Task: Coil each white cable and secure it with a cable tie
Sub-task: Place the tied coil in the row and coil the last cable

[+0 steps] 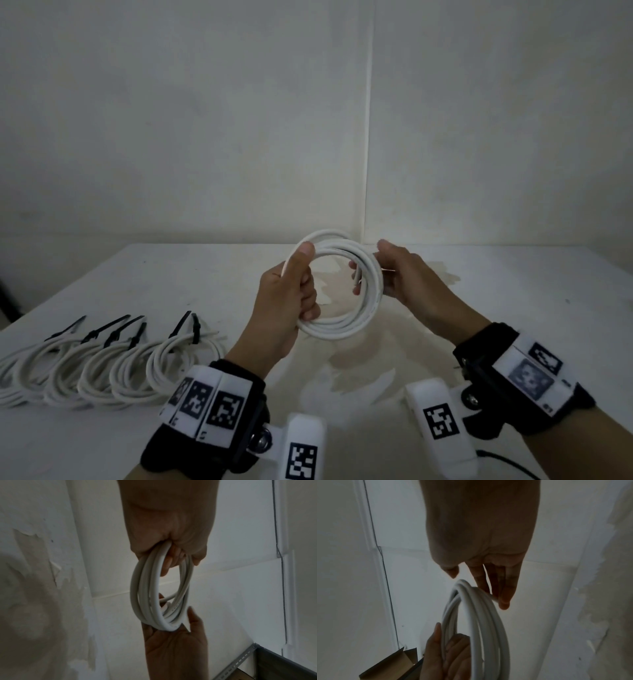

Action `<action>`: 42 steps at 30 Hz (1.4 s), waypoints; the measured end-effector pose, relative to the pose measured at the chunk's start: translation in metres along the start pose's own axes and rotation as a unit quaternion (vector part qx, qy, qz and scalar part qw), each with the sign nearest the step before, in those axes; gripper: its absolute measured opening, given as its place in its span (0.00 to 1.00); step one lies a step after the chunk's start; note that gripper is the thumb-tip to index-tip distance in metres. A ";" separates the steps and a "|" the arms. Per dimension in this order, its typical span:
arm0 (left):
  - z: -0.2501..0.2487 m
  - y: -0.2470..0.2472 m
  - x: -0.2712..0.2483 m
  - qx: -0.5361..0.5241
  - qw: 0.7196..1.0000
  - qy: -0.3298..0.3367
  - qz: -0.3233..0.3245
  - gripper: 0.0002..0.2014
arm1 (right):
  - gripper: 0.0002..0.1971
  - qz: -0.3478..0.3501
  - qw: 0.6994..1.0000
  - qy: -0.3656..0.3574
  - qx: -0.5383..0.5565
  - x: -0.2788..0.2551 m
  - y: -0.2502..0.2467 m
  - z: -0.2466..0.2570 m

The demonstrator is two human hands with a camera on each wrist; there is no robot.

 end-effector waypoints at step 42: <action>0.009 0.008 0.002 0.087 0.995 0.058 -0.003 0.07 | 0.05 0.004 0.996 -0.087 -0.013 -0.005 0.008 -0.001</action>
Point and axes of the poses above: each hand's wrist, its own x-axis towards the middle knuckle, its own y-axis out of the palm, z = x × y, the point moved 2 cm from there along x, towards the middle knuckle, and after that the axes turned 6 degrees about x, right-handed, at the moved point
